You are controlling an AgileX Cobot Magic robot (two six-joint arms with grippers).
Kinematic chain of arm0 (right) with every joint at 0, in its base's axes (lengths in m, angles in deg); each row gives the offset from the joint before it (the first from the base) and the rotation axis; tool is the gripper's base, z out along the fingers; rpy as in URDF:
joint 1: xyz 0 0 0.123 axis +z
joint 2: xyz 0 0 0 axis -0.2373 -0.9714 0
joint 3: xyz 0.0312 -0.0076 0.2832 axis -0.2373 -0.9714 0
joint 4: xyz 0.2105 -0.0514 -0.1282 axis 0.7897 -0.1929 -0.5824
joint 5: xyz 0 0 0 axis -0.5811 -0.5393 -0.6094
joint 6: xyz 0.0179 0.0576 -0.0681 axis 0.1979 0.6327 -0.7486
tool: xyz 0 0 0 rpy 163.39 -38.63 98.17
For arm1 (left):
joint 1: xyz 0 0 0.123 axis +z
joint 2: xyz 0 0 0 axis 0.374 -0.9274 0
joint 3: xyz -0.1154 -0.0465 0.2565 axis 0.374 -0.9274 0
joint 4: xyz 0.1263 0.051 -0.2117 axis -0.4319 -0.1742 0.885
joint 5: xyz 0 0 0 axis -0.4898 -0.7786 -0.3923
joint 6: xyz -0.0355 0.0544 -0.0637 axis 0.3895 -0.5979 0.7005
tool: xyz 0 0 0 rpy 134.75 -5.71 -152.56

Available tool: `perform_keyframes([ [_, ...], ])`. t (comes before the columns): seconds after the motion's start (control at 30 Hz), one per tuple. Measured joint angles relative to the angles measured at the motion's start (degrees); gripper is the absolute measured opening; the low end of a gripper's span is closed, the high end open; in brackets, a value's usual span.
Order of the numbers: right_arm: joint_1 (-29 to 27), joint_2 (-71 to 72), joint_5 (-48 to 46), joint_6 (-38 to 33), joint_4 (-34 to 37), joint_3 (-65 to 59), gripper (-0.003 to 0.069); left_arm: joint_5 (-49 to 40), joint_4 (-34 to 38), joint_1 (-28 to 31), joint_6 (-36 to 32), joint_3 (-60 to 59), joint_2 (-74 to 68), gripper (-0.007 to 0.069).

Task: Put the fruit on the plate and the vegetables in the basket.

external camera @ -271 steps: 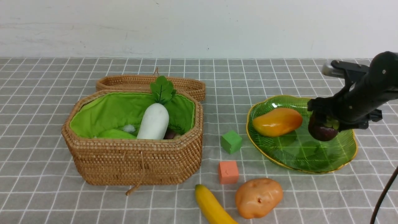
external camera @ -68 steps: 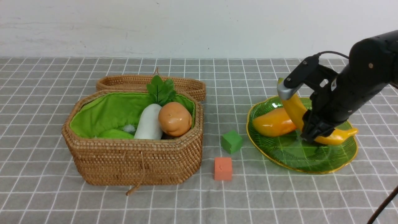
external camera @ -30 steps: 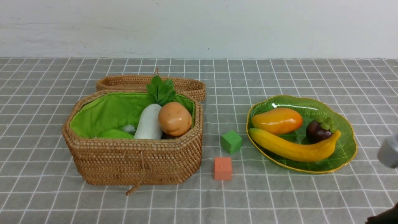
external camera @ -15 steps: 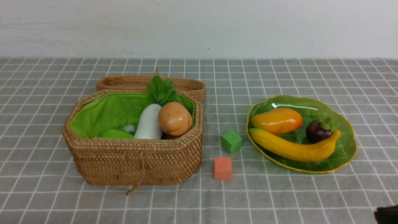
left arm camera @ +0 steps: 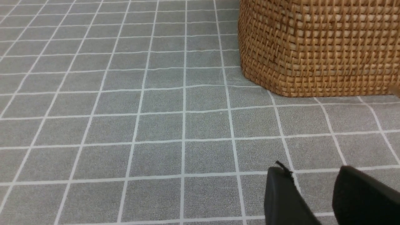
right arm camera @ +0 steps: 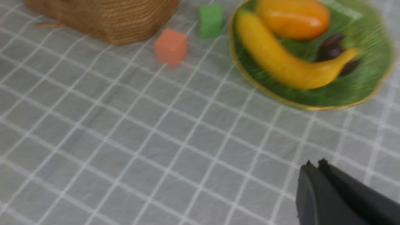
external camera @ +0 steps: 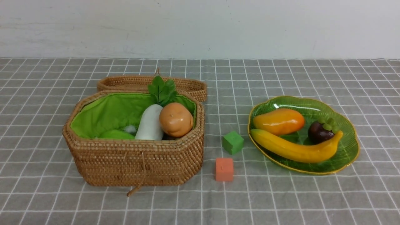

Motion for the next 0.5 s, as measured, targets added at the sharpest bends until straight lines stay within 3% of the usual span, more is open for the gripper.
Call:
perform_keyframes([
  [0.2,-6.33,20.29,10.43,9.92,-7.45,-17.01,-0.0005,0.0,0.0,0.0,0.0,0.0,0.0,0.0239],
  [0.3,-7.93,22.99,18.27,11.67,-7.64,-24.2,-0.0003,0.07,0.0,0.0,0.0,0.0,0.0,0.0239],
  [0.5,-8.07,22.99,23.98,12.08,-7.45,-33.69,0.0003,-0.04,0.0,0.0,0.0,0.0,0.0,0.0239],
])
